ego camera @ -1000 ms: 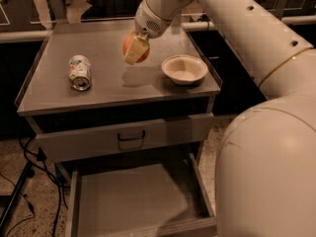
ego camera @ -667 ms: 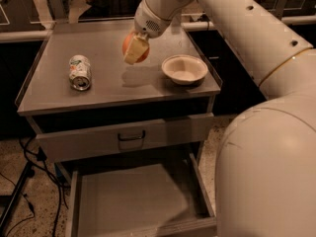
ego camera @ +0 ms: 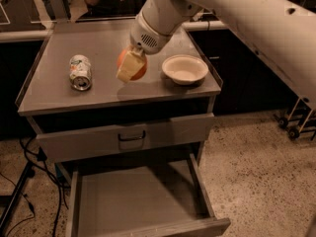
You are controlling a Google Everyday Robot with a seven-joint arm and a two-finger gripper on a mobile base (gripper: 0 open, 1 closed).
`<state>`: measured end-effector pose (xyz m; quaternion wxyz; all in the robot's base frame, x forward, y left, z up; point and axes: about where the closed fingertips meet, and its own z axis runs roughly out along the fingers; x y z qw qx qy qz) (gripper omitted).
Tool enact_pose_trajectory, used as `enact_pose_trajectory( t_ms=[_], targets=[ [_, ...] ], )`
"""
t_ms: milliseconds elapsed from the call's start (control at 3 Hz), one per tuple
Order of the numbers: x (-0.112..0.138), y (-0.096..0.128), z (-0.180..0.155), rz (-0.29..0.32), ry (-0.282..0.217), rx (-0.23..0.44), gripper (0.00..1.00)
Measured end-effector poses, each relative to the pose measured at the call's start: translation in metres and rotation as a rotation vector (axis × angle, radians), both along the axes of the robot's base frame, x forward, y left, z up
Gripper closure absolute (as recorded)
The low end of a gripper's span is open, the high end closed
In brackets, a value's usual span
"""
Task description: Place orange into middle drawer
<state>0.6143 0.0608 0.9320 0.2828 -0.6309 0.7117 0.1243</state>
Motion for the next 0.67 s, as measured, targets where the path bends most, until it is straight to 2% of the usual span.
enact_pose_trajectory(
  t_ms=[333, 667],
  targets=[
    [-0.0363, 0.0054, -0.0113, -0.031, 0.038, 0.006, 1.0],
    [-0.0403, 0.0057, -0.0187, -0.029, 0.049, -0.005, 1.0]
  ],
)
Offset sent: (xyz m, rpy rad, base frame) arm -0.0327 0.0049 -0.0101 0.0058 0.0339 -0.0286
